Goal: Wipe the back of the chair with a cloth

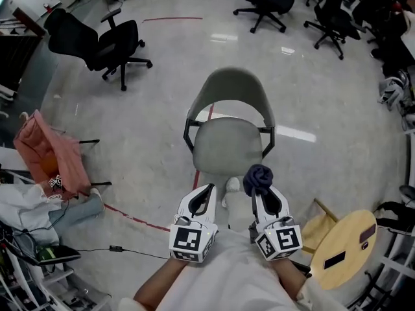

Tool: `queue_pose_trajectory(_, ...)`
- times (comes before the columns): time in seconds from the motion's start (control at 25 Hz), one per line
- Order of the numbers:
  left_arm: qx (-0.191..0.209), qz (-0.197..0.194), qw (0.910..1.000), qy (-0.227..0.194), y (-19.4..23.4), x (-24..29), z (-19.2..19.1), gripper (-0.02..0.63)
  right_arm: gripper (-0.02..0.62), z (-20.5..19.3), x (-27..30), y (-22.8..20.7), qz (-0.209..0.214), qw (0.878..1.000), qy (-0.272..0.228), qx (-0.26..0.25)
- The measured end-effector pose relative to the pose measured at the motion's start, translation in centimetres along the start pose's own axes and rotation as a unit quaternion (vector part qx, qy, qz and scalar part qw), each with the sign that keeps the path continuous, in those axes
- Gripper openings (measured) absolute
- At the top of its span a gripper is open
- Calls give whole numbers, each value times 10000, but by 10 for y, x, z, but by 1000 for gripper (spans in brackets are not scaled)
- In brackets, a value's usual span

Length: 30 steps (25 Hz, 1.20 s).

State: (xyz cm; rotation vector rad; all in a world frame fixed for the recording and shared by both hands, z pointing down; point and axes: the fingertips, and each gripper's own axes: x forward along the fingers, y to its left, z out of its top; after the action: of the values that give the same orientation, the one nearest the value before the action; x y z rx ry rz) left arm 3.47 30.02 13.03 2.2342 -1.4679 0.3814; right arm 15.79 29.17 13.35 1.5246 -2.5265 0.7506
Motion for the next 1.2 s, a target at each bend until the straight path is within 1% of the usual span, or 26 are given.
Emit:
queue_pose_trajectory(0.08,116,-52,9999,-24,-1,24,13,1,74,10,16,-16,14,10000,-33,-18)
queue_pose_trajectory(0.16,219,-87,9997,-41,-3,42,24,1,74,13,26,-31,22,10000,53,-36)
queue_pose_trajectory(0.36,240,-116,9996,28,-4,70,36,1,74,16,40,-59,-37,9997,257,-46)
queue_pose_trajectory(0.48,172,-129,9996,199,5,85,33,1,74,15,55,-68,-179,9992,335,113)
queue_pose_trajectory(0.68,32,-195,9994,292,25,116,28,1,74,10,95,-88,-505,9974,368,368)
queue_pose_trajectory(0.88,-206,-345,9985,384,44,152,13,2,74,5,131,-109,-844,9956,352,218)
queue_pose_trajectory(1.08,-203,-374,9982,418,66,186,0,2,74,2,163,-128,-1158,9925,365,157)
queue_pose_trajectory(1.2,-210,-429,9979,429,80,203,-8,2,74,-6,183,-132,-1274,9910,398,86)
